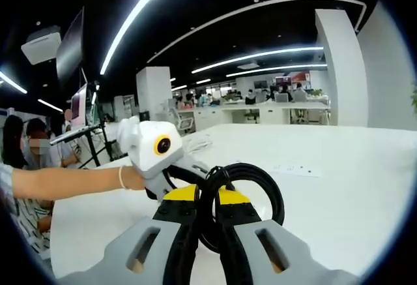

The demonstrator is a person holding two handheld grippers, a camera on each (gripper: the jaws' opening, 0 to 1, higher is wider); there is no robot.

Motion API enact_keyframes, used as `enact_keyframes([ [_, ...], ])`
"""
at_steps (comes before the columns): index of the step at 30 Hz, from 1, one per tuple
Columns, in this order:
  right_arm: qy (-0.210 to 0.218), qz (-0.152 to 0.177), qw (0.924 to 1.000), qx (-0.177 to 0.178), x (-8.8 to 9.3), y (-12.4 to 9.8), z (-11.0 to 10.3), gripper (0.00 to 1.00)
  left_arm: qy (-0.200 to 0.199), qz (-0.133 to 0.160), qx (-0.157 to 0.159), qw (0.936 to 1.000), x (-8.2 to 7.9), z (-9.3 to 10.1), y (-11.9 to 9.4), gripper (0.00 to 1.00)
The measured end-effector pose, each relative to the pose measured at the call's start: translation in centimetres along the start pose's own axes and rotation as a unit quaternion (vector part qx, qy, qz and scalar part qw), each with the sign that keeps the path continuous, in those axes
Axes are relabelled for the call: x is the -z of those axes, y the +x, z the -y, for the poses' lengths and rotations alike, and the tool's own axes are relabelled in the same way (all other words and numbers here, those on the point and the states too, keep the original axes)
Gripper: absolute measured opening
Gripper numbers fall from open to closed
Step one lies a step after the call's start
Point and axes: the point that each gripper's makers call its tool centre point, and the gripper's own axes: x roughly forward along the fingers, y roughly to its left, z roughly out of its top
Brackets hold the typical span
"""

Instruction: Straighten the power strip on the desk, plug the charger into it

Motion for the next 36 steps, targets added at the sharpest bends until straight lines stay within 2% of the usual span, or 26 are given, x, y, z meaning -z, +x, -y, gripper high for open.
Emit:
enact_keyframes([
  [6, -0.005, 0.002, 1.0, -0.004, 0.2, 0.1, -0.3, 0.08, 0.007, -0.009, 0.005, 0.9999, 0.3, 0.2, -0.1, 0.24],
  [7, -0.007, 0.001, 1.0, -0.005, 0.2, 0.1, -0.4, 0.08, 0.014, -0.016, 0.004, 0.9998, 0.5, 0.3, -0.2, 0.24],
  [8, -0.012, -0.012, 0.9998, -0.009, 0.7, 0.3, -0.6, 0.09, 0.03, -0.041, 0.0, 0.9987, 1.4, 0.2, -0.2, 0.24],
  [9, -0.017, -0.012, 0.9998, -0.008, 1.0, 0.5, -0.7, 0.1, 0.027, -0.021, -0.001, 0.9994, 0.9, 0.5, 0.1, 0.24],
  [10, -0.02, -0.004, 0.9998, -0.008, 1.0, 0.4, -0.8, 0.1, 0.025, -0.032, -0.001, 0.9992, 1.2, 0.2, -0.2, 0.24],
  [17, -0.023, 0.002, 0.9997, -0.012, 0.9, 0.3, -0.7, 0.12, 0.023, -0.033, -0.005, 0.9992, 1.5, 0.0, 0.0, 0.24],
  [24, -0.016, 0.002, 0.9994, -0.032, 1.1, 0.1, -0.9, 0.18, 0.001, -0.017, -0.027, 0.9995, 1.3, 0.1, 0.1, 0.27],
  [25, -0.013, 0.001, 0.9994, -0.033, 1.2, 0.0, -0.9, 0.18, -0.002, -0.017, -0.038, 0.9991, 1.2, -0.1, 0.1, 0.29],
  [26, -0.013, 0.001, 0.9993, -0.034, 1.2, 0.0, -1.0, 0.18, -0.007, -0.014, -0.045, 0.9989, 1.1, -0.3, 0.1, 0.35],
  [28, -0.011, 0.0, 0.9993, -0.037, 1.3, 0.0, -1.1, 0.18, -0.017, -0.005, -0.04, 0.999, 0.7, 0.0, 0.2, 0.42],
  [30, -0.013, -0.001, 0.9989, -0.044, 1.4, 0.0, -1.4, 0.2, -0.018, -0.004, -0.039, 0.9991, 0.5, 0.0, 0.1, 0.42],
  [33, -0.011, -0.005, 0.9987, -0.05, 1.5, 0.0, -1.6, 0.22, -0.005, -0.023, -0.047, 0.9986, 0.9, 0.0, 0.3, 0.43],
  [36, -0.011, -0.009, 0.9984, -0.055, 1.6, -0.1, -2.0, 0.25, -0.005, -0.024, -0.051, 0.9984, 0.9, 0.0, 0.1, 0.44],
])
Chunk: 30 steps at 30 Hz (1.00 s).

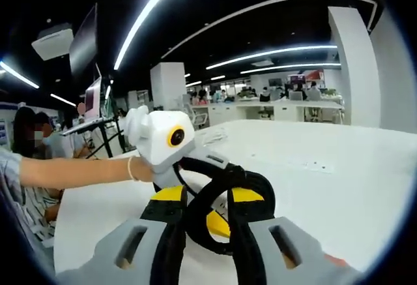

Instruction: Straighten the power strip on the desk, plug the charger into it

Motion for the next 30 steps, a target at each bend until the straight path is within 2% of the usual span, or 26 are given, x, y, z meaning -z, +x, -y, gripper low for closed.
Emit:
enact_keyframes([
  [2, 0.002, -0.002, 1.0, -0.005, 0.0, 0.0, -0.2, 0.3, -0.001, 0.001, -0.005, 1.0, 0.0, 0.0, -0.1, 0.45],
  [5, -0.002, -0.009, 0.9999, 0.005, 0.3, 0.1, -0.1, 0.45, -0.003, 0.002, -0.011, 0.9999, 0.2, 0.0, -0.3, 0.47],
  [16, -0.001, 0.002, 0.9998, 0.018, 0.1, -0.4, 0.0, 0.52, -0.016, 0.007, -0.035, 0.9992, 0.5, -0.3, -1.3, 0.62],
  [20, -0.003, -0.003, 0.9997, 0.022, 0.4, -0.2, -0.2, 0.61, -0.015, 0.014, -0.045, 0.9988, 0.1, -0.1, -1.5, 0.66],
  [30, -0.011, -0.005, 0.9992, 0.037, 0.5, -0.3, -0.2, 0.73, -0.014, 0.021, -0.076, 0.9968, -0.2, -0.8, -2.3, 0.78],
])
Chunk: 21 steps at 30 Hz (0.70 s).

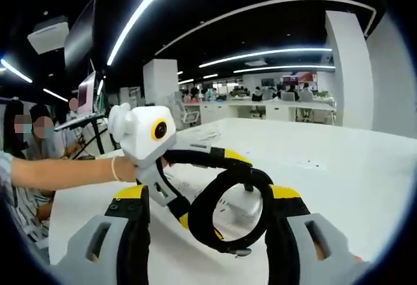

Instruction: Straighten the power strip on the desk, plug the charger into it

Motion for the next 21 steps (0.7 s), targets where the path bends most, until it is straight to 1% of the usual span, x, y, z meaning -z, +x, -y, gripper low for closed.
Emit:
enact_keyframes([
  [3, 0.0, 0.0, 1.0, 0.002, -0.1, -0.1, 0.0, 0.77, -0.003, 0.001, -0.009, 1.0, 0.1, -0.2, -0.3, 0.81],
  [5, 0.001, 0.003, 1.0, 0.003, -0.1, -0.1, -0.1, 0.8, -0.007, 0.004, -0.029, 0.9996, 0.1, -0.7, -0.6, 0.89],
  [7, 0.006, 0.011, 0.9999, 0.005, -0.4, -0.1, -0.1, 0.85, -0.008, 0.007, -0.035, 0.9993, 0.1, -0.8, -1.0, 0.99],
  [10, 0.008, 0.02, 0.9997, 0.012, -0.7, -0.1, 0.0, 0.89, -0.007, 0.012, -0.049, 0.9987, 0.0, -0.9, -1.6, 0.99],
  [15, 0.009, 0.026, 0.9992, 0.027, -0.9, -0.1, 0.5, 0.97, -0.009, 0.023, -0.057, 0.9981, -0.5, -0.8, -2.6, 0.99],
  [18, 0.013, 0.031, 0.999, 0.03, -0.9, -0.2, 0.7, 1.0, -0.008, 0.027, -0.062, 0.9977, -0.7, -0.7, -3.0, 0.99],
  [21, 0.019, 0.037, 0.9987, 0.028, -0.9, -0.4, 0.7, 1.0, -0.006, 0.027, -0.071, 0.9971, -0.8, -0.6, -3.4, 0.99],
])
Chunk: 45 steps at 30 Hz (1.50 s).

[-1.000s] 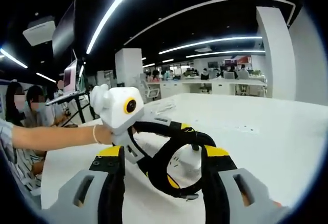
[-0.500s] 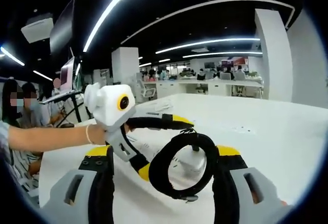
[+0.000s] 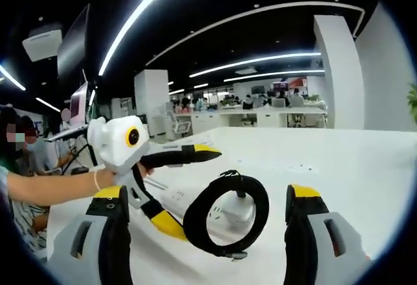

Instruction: Straighten the power strip on the desk, plug the charger into it

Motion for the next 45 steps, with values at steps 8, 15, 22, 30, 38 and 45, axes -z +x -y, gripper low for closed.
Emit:
enact_keyframes([
  [8, 0.004, 0.005, 1.0, 0.002, 0.2, -0.6, 0.8, 1.0, 0.01, -0.002, -0.042, 0.9991, 0.2, -0.3, -2.4, 0.99],
  [15, -0.029, 0.03, 0.9989, -0.019, -0.5, -1.5, 0.6, 0.99, -0.004, -0.007, -0.068, 0.9976, 0.7, -0.5, -4.6, 0.99],
  [22, -0.05, 0.024, 0.9983, -0.018, -0.2, -2.5, 1.1, 1.0, -0.022, -0.008, -0.102, 0.9945, 0.9, -0.8, -6.4, 0.99],
  [30, -0.042, 0.046, 0.9979, -0.017, -0.7, -3.8, 1.4, 0.97, -0.051, 0.019, -0.123, 0.9909, -0.1, -0.6, -8.3, 0.99],
  [38, -0.049, 0.082, 0.9952, -0.019, -2.1, -4.7, 2.7, 0.97, -0.04, 0.006, -0.151, 0.9877, 0.1, -0.5, -10.2, 0.99],
  [45, -0.075, 0.074, 0.9943, -0.018, -2.0, -4.6, 4.3, 0.98, -0.057, 0.015, -0.159, 0.9855, 0.2, 0.3, -11.4, 0.99],
])
